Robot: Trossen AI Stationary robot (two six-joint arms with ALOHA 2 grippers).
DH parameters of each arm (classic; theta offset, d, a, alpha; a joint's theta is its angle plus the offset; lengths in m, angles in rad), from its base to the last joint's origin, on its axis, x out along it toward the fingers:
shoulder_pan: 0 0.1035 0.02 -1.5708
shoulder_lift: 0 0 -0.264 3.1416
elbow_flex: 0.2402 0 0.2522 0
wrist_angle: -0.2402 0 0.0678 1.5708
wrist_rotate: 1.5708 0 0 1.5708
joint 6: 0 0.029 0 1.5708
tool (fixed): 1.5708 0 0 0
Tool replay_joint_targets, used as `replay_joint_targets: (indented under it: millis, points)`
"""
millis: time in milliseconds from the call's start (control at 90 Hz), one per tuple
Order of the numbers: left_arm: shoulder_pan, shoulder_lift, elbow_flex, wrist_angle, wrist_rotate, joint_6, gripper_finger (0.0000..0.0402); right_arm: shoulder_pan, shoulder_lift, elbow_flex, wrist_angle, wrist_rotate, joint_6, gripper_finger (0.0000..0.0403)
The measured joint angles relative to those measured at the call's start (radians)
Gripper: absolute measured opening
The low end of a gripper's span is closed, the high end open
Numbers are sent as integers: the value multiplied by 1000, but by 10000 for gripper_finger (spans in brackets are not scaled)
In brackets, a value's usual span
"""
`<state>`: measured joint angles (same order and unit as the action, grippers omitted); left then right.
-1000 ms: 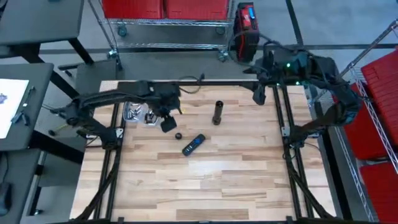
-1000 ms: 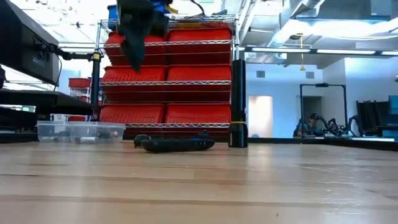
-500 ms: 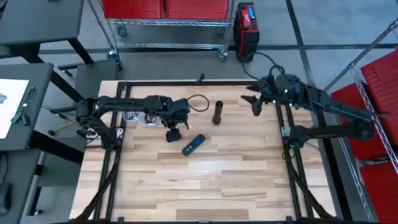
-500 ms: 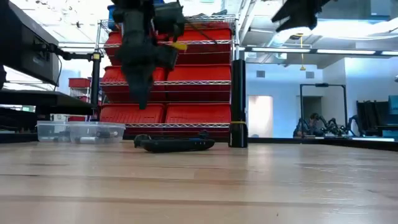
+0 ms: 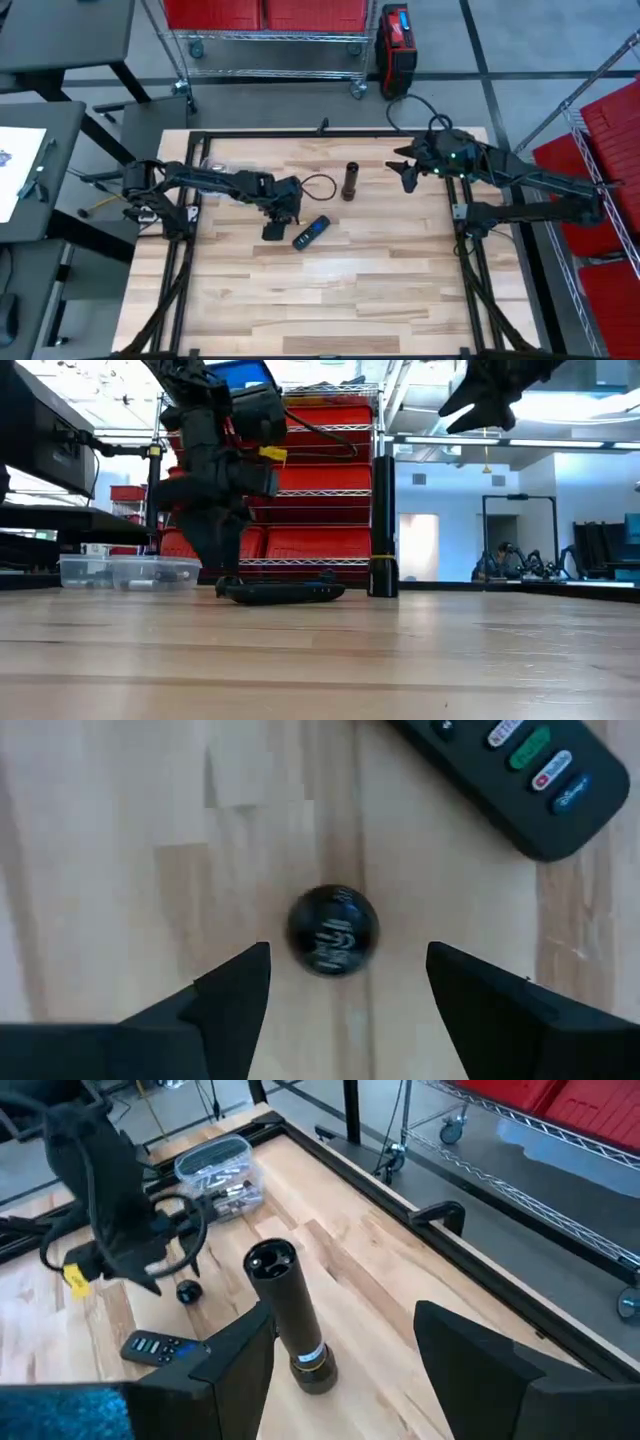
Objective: Insert battery
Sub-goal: Close the flashlight's battery compartment
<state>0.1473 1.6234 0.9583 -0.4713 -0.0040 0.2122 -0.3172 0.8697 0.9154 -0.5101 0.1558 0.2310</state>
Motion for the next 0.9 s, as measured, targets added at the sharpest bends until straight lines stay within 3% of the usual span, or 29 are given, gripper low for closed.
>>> replay_joint_targets:
  millis: [333, 900]
  points:
    - [1, 0, -49, 118, 15, -29, 246, 0, 0, 0, 30, 2, -27, 226]
    - [54, 0, -48, 130, 45, -211, 246, 0, 0, 0, 25, 3, -21, 226]
